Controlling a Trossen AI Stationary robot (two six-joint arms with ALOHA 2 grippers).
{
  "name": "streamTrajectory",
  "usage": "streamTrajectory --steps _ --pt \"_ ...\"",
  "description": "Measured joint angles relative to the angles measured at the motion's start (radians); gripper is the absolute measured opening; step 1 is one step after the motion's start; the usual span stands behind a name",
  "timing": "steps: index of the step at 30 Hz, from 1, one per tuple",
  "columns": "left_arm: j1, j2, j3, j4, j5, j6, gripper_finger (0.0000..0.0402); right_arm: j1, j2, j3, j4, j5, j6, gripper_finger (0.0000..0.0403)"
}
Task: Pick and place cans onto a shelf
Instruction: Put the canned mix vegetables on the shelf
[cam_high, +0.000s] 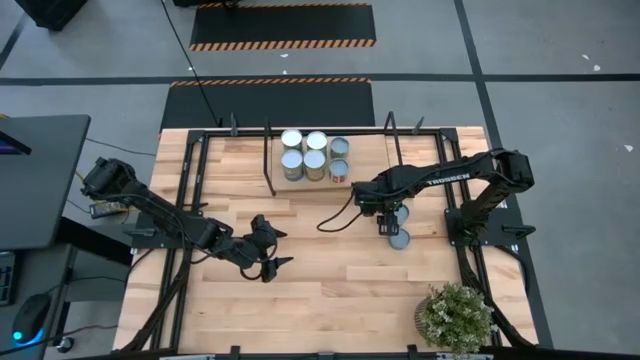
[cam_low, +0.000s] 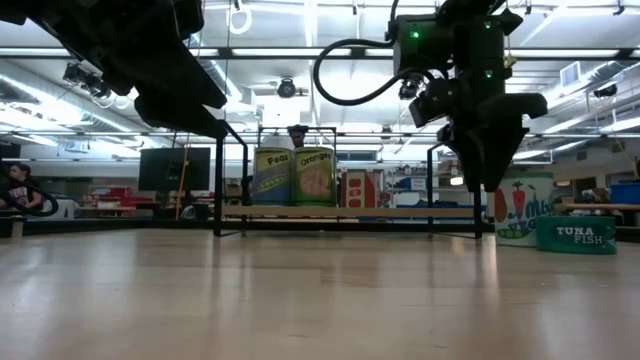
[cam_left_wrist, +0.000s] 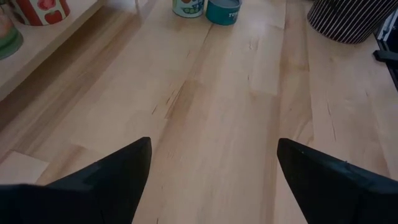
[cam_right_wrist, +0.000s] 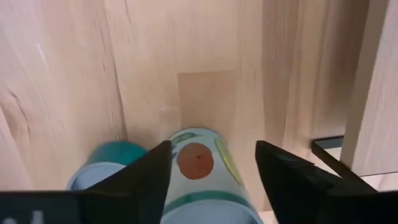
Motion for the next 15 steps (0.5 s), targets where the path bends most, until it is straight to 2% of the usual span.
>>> streamTrajectory --steps 9,15 --pt "0.000 0.000 0.000 0.000 0.001 -0.024 0.0354 0.000 0.000 0.000 -0.076 0.001 0.030 0.0346" --pt "-0.001 0.000 0.000 0.000 0.016 -0.025 0.0354 0.000 0.000 -0.043 -0.102 0.001 0.053 0.0381"
